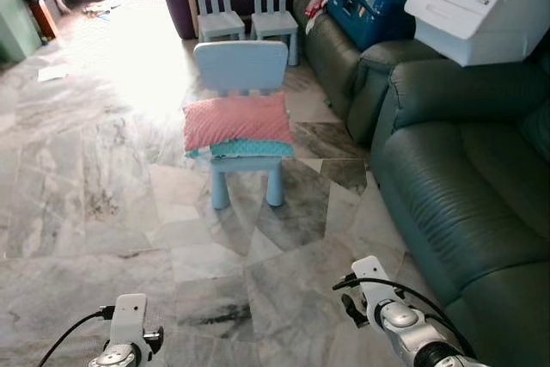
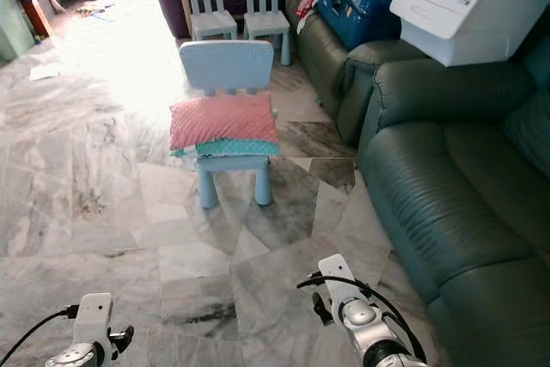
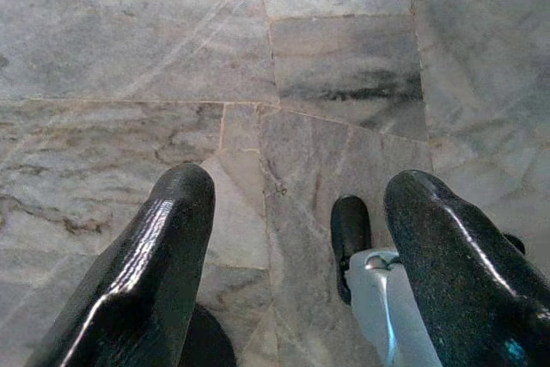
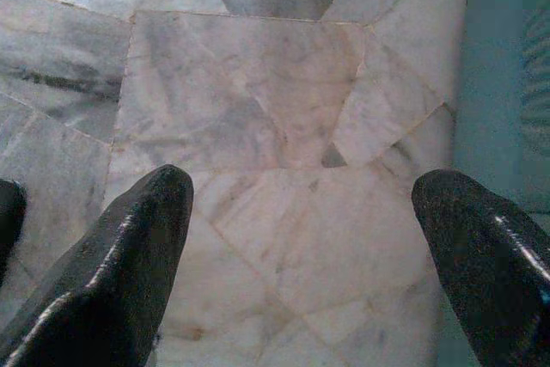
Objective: Move the pillow to the sofa
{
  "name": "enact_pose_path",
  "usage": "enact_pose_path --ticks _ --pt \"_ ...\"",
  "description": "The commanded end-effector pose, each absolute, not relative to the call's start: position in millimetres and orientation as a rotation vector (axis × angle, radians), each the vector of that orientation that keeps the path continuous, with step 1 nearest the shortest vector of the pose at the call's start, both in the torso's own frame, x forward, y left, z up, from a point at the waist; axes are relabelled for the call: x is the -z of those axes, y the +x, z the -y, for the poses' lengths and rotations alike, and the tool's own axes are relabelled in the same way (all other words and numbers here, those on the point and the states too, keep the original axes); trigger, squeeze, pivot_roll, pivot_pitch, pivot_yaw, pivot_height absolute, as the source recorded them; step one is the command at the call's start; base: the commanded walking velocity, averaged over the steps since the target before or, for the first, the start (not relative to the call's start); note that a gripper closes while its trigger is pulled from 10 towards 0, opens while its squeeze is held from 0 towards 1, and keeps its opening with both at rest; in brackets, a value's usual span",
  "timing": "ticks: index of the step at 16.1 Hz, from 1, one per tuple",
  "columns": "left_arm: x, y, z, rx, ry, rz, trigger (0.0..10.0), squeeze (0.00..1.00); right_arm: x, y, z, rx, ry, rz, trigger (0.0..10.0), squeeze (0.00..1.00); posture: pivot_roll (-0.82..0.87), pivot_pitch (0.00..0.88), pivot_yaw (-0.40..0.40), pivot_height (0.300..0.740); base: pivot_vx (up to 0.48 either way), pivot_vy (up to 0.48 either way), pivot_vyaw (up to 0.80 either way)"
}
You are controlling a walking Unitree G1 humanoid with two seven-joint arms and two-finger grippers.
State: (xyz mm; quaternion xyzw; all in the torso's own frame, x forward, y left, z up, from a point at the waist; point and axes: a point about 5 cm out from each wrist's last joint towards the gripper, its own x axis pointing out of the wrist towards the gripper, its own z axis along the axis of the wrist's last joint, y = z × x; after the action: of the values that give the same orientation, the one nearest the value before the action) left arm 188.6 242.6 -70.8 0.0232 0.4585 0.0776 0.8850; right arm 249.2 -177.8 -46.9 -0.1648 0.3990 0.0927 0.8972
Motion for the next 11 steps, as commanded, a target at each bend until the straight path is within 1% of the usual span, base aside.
enact_pose_path --ticks 1,8,11 --pt "72.1 184.3 -246.1 -0.164 0.065 -0.973 10.0 0.00 45.3 251.8 174.1 -0.205 -0.346 -0.813 10.0 0.00 -0.06 0.000 -0.040 0.740 0.266 0.000 0.00" --pt "73.0 182.8 -245.6 -0.166 0.060 -0.977 10.0 0.00 46.3 250.3 173.9 -0.216 -0.363 -0.813 10.0 0.00 -0.07 0.000 -0.040 0.740 0.278 0.000 0.00" --pt "73.1 182.7 -245.6 -0.169 0.055 -0.977 10.0 0.00 46.9 249.5 174.0 -0.221 -0.370 -0.815 10.0 0.00 -0.07 0.000 -0.042 0.740 0.309 0.250 0.00"
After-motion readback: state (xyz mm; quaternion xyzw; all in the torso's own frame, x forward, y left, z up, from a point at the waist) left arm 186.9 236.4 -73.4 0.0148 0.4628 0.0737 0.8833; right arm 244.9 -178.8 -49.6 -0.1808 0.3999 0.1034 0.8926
